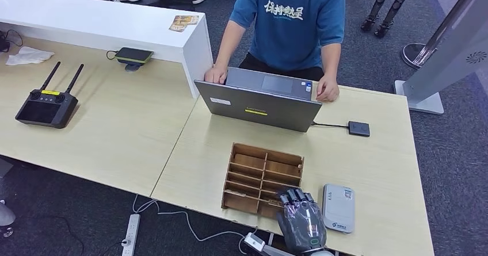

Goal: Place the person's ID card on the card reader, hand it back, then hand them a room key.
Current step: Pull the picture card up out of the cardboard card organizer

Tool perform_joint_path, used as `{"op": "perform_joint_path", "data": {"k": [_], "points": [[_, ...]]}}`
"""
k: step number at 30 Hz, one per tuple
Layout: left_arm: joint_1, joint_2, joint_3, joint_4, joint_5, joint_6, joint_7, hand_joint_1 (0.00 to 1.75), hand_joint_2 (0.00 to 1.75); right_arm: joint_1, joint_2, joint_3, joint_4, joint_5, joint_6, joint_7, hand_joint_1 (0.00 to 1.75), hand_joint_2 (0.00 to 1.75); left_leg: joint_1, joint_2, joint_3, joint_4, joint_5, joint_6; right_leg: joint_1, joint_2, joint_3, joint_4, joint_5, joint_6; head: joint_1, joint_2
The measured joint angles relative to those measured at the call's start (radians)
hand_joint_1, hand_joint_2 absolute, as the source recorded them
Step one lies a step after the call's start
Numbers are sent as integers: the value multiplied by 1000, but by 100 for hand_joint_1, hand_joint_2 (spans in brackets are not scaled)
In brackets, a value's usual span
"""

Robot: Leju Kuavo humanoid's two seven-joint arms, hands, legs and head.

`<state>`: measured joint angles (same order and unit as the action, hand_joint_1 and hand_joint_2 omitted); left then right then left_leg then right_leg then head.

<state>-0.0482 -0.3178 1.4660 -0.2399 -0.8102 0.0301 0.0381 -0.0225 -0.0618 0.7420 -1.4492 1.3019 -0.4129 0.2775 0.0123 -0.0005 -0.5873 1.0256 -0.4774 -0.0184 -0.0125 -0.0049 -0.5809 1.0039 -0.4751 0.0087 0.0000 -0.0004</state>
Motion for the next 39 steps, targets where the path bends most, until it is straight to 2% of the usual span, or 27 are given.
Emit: {"op": "perform_joint_path", "data": {"k": [14, 20, 34, 39], "points": [[0, 0, 0, 0, -2, 0, 0, 0, 0, 0, 0, 0, -2, -18, -8, -11, 157, 175, 0, 0, 0, 0, 0, 0, 0, 0, 0, 0, 0, 0, 0, 0], [0, 0, 0, 0, -2, 0, 0, 0, 0, -1, 0, 0, -2, -31, -8, -18, 165, 175, 0, 0, 0, 0, 0, 0, 0, 0, 0, 0, 0, 0, 0, 0], [0, 0, 0, 0, -2, 0, 0, 0, 0, -1, 0, 0, -2, -33, -44, -38, 164, 175, 0, 0, 0, 0, 0, 0, 0, 0, 0, 0, 0, 0, 0, 0], [0, 0, 0, 0, -2, 0, 0, 0, 0, 0, 0, 0, -3, -33, -47, -39, 169, 175, 0, 0, 0, 0, 0, 0, 0, 0, 0, 0, 0, 0, 0, 0]]}}
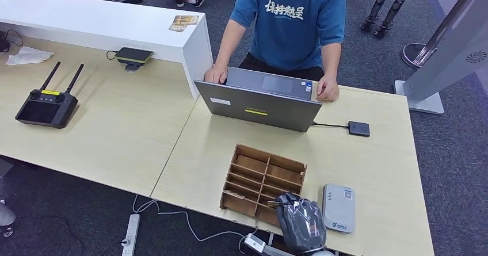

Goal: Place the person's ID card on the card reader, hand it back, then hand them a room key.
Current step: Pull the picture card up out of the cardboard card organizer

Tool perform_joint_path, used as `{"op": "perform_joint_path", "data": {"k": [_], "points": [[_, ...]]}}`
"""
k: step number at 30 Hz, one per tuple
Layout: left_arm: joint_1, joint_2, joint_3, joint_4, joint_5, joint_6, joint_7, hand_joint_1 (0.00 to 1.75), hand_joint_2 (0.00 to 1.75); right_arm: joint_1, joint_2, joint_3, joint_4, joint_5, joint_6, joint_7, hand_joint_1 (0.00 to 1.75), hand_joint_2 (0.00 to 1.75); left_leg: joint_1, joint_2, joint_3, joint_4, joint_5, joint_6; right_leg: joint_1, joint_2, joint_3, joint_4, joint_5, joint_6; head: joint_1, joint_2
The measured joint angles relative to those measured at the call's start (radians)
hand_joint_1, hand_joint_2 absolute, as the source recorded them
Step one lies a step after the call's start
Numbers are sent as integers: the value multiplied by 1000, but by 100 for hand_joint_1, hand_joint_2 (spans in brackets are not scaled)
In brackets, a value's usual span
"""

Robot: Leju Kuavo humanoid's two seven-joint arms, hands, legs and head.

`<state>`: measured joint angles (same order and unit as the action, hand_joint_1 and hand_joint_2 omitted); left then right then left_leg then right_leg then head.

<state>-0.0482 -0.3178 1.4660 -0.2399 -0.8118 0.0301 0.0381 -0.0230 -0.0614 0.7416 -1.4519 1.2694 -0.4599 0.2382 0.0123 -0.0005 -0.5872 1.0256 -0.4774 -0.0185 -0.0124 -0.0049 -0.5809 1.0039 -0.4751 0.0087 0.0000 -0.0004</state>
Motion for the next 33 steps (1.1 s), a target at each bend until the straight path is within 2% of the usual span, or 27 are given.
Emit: {"op": "perform_joint_path", "data": {"k": [2, 7, 10, 16, 21, 33], "points": [[0, 0, 0, 0, 0, 0, 0, 0, 0, 2, 0, 0, -4, 1, -24, -9, 171, 175, 0, 0, 0, 0, 0, 0, 0, 0, 0, 0, 0, 0, 0, 0], [0, 0, 0, 0, -4, 2, -10, 0, 0, 16, 5, -19, -63, 1, -178, -66, 172, 175, 0, 0, 0, 0, 0, 0, 0, 0, 0, 0, 0, 0, 0, 0], [0, 0, 0, 0, -10, 3, -11, 0, 0, 26, 10, -58, -120, 0, -220, -99, 170, 175, 0, 0, 0, 0, 0, 0, 0, 0, 0, 0, 0, 0, 0, 0], [0, 0, 0, 0, -28, 3, -11, 0, 0, 41, 34, -157, -216, -7, -231, -174, 172, 175, 0, 0, 0, 0, 0, 0, 0, 0, 0, 0, 0, 0, 0, 0], [0, 0, 0, 0, -43, 2, -11, 0, 0, 47, 77, -254, -275, -31, -231, -244, 173, 175, 0, 0, 0, 0, 0, 0, 0, 0, 0, 0, 0, 0, 0, 0], [0, 0, 0, 0, -75, -8, -6, 0, 0, 36, 165, -436, -345, -94, -231, -340, 174, 175, 0, 0, 0, 0, 0, 0, 0, 0, 0, 0, 0, 0, 0, 0]]}}
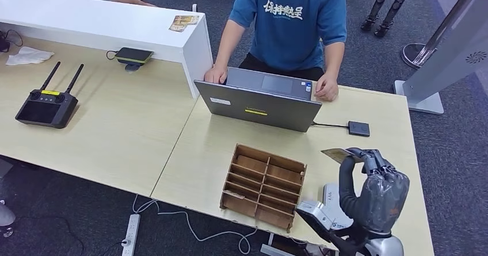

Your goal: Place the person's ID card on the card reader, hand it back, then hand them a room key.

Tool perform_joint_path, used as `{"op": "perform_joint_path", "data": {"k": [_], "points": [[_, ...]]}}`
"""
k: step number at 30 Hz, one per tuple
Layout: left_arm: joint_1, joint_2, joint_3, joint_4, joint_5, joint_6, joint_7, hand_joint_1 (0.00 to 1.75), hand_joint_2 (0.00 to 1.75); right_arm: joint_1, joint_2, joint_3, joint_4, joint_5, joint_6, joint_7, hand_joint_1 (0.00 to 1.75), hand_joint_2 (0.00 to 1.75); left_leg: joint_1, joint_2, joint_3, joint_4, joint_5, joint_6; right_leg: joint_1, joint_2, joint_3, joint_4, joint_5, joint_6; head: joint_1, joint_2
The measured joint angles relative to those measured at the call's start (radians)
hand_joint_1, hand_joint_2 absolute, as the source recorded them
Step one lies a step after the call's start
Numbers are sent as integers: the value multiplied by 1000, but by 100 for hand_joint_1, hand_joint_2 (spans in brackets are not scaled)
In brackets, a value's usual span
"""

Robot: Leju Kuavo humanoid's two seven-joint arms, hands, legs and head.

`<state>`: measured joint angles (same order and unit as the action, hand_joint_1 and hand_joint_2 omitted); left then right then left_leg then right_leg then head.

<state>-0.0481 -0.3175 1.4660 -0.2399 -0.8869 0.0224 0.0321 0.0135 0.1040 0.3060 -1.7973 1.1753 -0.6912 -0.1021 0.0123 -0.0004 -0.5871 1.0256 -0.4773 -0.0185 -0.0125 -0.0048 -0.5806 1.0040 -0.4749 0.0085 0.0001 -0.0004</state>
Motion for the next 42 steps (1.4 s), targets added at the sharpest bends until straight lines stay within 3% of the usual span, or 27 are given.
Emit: {"op": "perform_joint_path", "data": {"k": [11, 20, 42], "points": [[-1, 4, -15, 0, -40, -17, 6, 0, 0, -212, 0, -31, 95, -22, 0, 117, 173, 175, 0, 0, 1, 0, 2, 0, 0, 0, 0, 0, 1, 0, 0, 0], [-2, 4, -18, 0, -51, -21, 8, 0, 0, -269, -6, -28, 147, -24, 2, 144, 171, 175, 0, 0, 0, 0, 1, 0, 0, 1, 0, 0, 1, 0, 0, 0], [-7, 18, -86, 0, -126, -44, 37, 0, 0, -799, -13, 46, 626, 79, 152, 319, 175, 175, 0, 0, 0, 0, 4, -1, 0, 0, -1, 2, 4, -1, 0, 0]]}}
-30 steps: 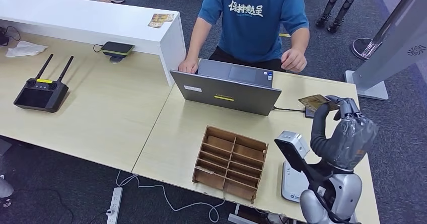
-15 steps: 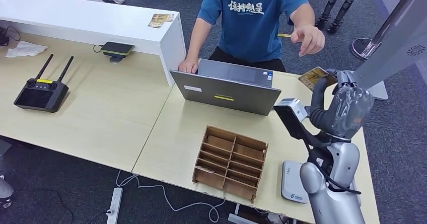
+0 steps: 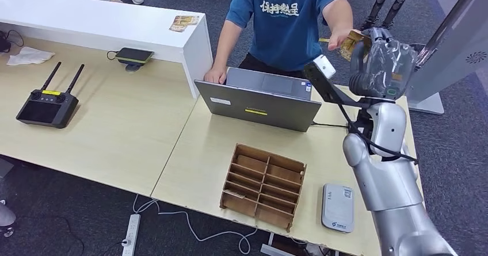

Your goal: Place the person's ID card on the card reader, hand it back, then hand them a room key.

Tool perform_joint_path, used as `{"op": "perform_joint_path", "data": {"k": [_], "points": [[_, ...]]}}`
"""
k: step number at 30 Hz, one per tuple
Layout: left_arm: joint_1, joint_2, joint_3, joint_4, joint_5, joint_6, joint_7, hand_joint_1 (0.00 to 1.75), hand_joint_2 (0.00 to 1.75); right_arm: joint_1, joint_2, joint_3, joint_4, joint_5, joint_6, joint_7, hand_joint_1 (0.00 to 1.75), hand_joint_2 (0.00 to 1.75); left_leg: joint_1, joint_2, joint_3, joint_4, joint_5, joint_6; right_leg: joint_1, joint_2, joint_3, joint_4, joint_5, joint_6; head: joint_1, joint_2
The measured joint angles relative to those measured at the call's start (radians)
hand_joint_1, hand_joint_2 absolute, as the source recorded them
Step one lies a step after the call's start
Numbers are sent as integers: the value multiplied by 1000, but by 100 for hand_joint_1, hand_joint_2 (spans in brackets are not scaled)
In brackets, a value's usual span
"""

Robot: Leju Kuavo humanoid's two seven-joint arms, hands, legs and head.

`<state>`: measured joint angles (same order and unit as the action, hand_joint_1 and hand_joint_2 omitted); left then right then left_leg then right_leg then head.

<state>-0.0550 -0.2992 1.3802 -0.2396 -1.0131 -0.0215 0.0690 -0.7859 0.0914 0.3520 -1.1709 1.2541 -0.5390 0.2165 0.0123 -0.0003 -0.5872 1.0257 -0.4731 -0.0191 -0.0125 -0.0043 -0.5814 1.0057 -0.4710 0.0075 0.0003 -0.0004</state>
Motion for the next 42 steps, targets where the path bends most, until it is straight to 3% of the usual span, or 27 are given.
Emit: {"op": "perform_joint_path", "data": {"k": [11, 24, 28, 42], "points": [[-1, 8, -33, 0, -15, -1, 4, 0, 0, -184, 21, 43, 231, 99, 61, 81, 175, 175, 0, 0, 0, 0, 0, 0, 0, 0, 0, 0, 0, 0, 0, 0], [-2, 8, -35, 0, -13, -1, 12, 0, 0, -203, 32, 52, 342, 106, 60, 101, 171, 175, 0, 0, 0, 0, 0, 0, 0, 0, 0, 0, 0, 0, 0, 0], [-2, 7, -35, 0, -11, 0, 13, 0, 0, -202, 32, 53, 349, 102, 59, 96, 0, 175, 0, 0, 0, 0, 0, 0, 0, 0, 0, 0, 0, 0, 0, 0], [-2, 7, -35, 0, 1, 2, 14, 0, 0, -175, 40, 55, 313, 106, 28, 68, 0, 175, 0, 0, 0, 0, 0, 0, 0, 0, 0, 0, 0, 0, 0, 0]]}}
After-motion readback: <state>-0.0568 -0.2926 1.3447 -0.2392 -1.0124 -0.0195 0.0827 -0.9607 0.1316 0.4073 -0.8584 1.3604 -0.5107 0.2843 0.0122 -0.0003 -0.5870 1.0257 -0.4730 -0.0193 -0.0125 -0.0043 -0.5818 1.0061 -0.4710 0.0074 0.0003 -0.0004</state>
